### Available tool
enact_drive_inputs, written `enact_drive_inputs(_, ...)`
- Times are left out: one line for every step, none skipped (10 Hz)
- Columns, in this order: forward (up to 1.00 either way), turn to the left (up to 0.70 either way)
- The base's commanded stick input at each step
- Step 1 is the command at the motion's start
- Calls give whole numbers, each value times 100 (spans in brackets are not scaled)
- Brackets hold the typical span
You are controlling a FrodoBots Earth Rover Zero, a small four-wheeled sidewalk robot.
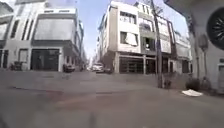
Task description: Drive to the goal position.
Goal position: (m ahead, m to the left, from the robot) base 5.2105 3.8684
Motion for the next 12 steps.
enact_drive_inputs(85, 0)
enact_drive_inputs(85, -8)
enact_drive_inputs(85, -34)
enact_drive_inputs(85, -34)
enact_drive_inputs(85, -21)
enact_drive_inputs(85, -4)
enact_drive_inputs(85, 0)
enact_drive_inputs(85, 0)
enact_drive_inputs(85, 0)
enact_drive_inputs(85, 0)
enact_drive_inputs(85, 0)
enact_drive_inputs(85, 0)
